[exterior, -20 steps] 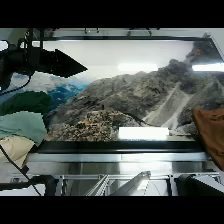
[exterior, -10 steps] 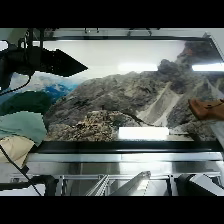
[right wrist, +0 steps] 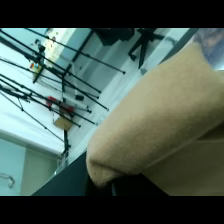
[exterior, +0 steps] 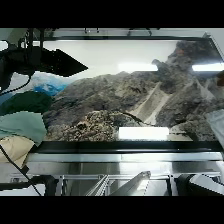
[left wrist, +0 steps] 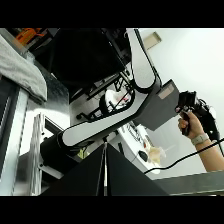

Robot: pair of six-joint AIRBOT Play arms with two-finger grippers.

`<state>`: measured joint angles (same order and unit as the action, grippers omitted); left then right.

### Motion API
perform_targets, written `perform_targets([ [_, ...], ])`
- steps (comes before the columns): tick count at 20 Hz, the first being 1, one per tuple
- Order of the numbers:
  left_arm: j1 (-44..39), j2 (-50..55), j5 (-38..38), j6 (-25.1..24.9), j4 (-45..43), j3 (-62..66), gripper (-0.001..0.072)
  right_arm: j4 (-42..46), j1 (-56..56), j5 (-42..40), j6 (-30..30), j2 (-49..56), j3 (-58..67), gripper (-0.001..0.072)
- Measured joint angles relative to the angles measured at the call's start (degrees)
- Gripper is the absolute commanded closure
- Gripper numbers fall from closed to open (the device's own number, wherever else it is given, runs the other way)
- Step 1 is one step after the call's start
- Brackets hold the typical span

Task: Fold the shirts.

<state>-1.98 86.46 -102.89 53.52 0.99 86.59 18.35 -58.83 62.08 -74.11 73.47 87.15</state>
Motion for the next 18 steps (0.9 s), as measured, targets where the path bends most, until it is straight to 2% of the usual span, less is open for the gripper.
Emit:
perform_targets([
  [4, 0.0, 0.0, -0.7, 0.2, 0.0, 0.0, 0.0702, 9.6, -3.3, 7.5, -4.4, 1.1, 2.1, 0.0685],
  [11, 0.0, 0.0, -1.1, 0.2, 0.0, 0.0, 0.0702, 38.5, -8.3, 23.8, -10.8, 1.6, 0.9, 0.0684],
  [15, -0.3, 0.0, -1.6, 0.1, 0.0, 0.0, 0.0702, 55.3, -11.8, 28.7, -15.7, 1.0, -6.1, 0.0684],
  [18, -0.9, 0.0, -2.0, 0.0, 0.0, 0.0, 0.0702, 64.2, -14.4, 29.3, -17.9, 0.9, -12.2, 0.0684],
])
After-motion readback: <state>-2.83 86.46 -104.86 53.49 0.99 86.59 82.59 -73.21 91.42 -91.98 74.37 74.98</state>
